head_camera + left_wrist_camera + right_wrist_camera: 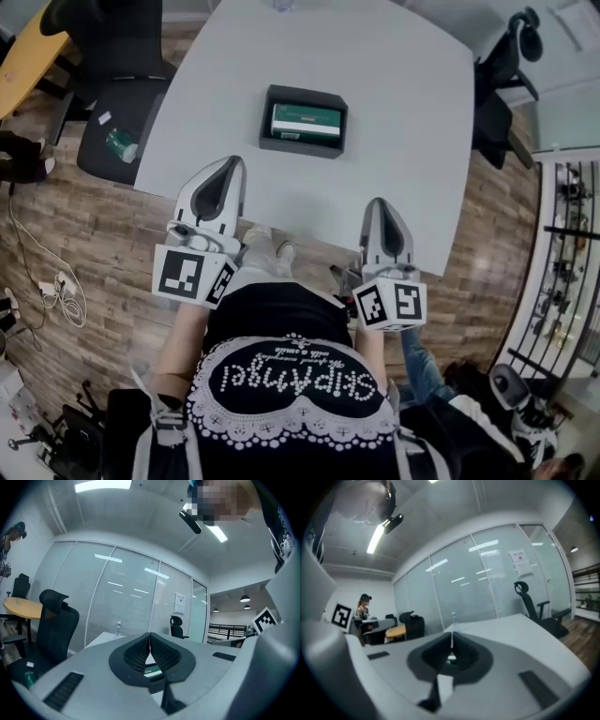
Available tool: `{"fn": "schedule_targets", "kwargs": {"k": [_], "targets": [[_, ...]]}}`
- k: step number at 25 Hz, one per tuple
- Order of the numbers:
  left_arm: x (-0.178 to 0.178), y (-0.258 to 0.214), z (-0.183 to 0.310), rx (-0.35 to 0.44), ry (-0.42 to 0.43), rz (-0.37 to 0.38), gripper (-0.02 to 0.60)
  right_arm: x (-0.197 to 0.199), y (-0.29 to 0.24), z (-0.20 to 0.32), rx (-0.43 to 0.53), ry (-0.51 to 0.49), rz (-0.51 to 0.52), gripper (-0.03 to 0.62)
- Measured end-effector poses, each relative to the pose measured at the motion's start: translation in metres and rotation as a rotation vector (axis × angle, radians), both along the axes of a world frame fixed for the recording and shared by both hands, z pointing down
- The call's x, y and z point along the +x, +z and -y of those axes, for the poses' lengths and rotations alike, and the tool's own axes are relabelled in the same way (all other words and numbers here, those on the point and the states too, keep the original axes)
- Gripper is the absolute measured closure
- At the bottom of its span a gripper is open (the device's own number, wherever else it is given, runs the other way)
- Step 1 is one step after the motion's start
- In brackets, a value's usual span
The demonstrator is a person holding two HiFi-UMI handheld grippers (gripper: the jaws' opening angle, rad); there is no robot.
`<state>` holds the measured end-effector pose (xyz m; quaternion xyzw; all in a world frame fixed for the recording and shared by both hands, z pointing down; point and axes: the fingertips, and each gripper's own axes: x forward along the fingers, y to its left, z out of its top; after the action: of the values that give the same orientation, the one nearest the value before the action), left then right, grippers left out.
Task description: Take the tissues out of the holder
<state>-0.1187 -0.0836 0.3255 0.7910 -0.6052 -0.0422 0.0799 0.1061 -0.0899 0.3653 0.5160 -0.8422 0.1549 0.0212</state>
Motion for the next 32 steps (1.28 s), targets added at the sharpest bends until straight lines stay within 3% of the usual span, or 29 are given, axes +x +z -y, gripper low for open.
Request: {"fn": "schedule_targets", "kwargs": {"k": [12, 23, 32], "targets": [[-0.027, 0.005, 0.07, -0.016, 0.137, -0.003, 0.557, -0.035, 0.006, 0.048, -0.024, 0.096, -0.01, 0.562], [-0.034, 0.01, 0.085, -0.033, 0.17, -0.004, 0.557, -0.045, 0.003, 0.064, -0.031, 0.108, -0.021, 0.562], [-0.014, 0.016, 0.097, -0.061, 0.248, 0.121, 0.554, -0.033, 0.006, 0.079, -0.038, 0.099, -0.011, 0.562]]}}
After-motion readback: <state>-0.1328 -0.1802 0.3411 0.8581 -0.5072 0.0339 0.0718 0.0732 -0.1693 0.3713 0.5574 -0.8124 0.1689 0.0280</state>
